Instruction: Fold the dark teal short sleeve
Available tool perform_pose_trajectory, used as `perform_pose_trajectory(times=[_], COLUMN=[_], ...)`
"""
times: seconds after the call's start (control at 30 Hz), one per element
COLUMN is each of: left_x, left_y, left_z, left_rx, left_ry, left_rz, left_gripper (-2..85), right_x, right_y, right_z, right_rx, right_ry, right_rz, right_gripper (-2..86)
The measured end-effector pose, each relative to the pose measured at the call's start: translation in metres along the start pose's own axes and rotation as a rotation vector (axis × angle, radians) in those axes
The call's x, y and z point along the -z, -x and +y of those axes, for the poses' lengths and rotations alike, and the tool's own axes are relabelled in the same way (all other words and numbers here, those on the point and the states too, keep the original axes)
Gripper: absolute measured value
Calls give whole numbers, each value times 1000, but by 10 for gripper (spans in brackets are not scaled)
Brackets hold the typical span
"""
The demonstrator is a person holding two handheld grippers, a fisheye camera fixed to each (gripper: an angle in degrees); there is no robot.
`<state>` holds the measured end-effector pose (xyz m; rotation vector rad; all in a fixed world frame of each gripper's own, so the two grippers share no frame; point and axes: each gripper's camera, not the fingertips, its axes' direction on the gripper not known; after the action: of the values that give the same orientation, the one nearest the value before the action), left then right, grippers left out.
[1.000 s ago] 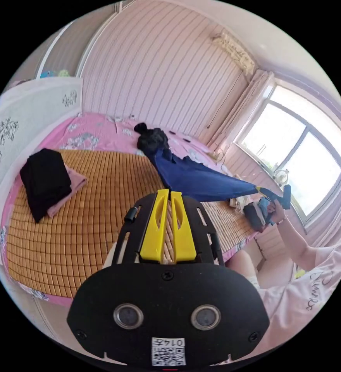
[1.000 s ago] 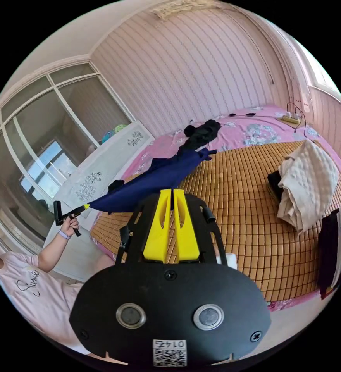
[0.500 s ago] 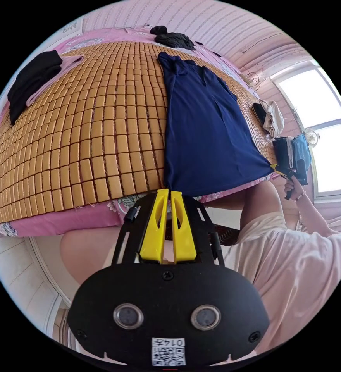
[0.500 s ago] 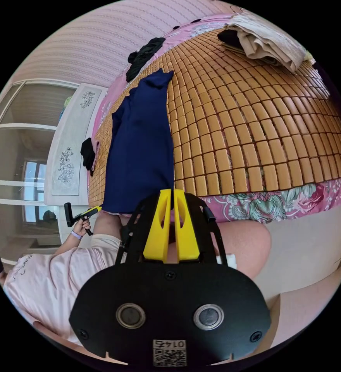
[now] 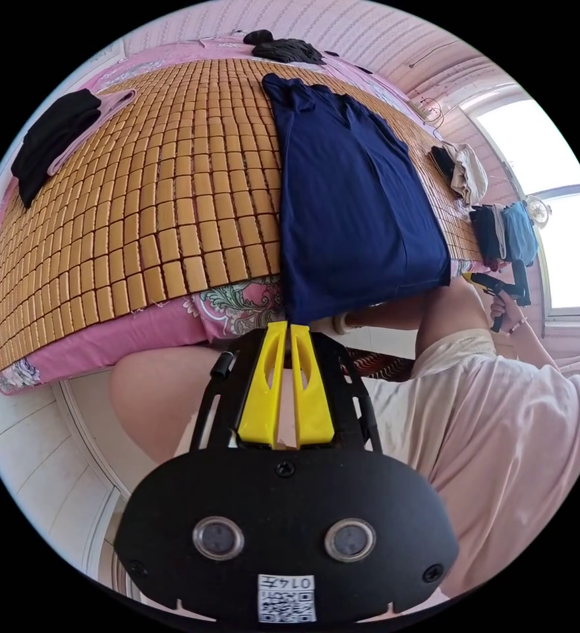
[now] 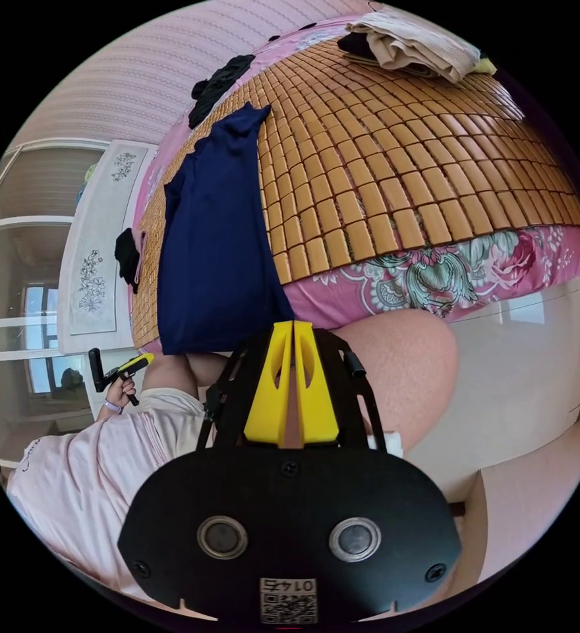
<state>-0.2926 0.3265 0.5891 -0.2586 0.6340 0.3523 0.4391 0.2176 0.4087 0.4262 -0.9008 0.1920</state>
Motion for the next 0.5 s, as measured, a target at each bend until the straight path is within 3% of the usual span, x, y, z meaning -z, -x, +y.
perform_pose_trajectory(times=[0.27, 0.5], left_x=[6, 28], left_y=[19, 27], left_z=[4, 22], left_rx=[53, 69], left_ry=[-38, -189], left_rz=[-9, 1], left_gripper=[-10, -10], right_x=[-9, -14], right_y=[-7, 3], right_z=[-19, -25], right_rx=[48, 156], right_ry=[-6, -15], right_rz=[-46, -35], right_gripper=[-1, 0])
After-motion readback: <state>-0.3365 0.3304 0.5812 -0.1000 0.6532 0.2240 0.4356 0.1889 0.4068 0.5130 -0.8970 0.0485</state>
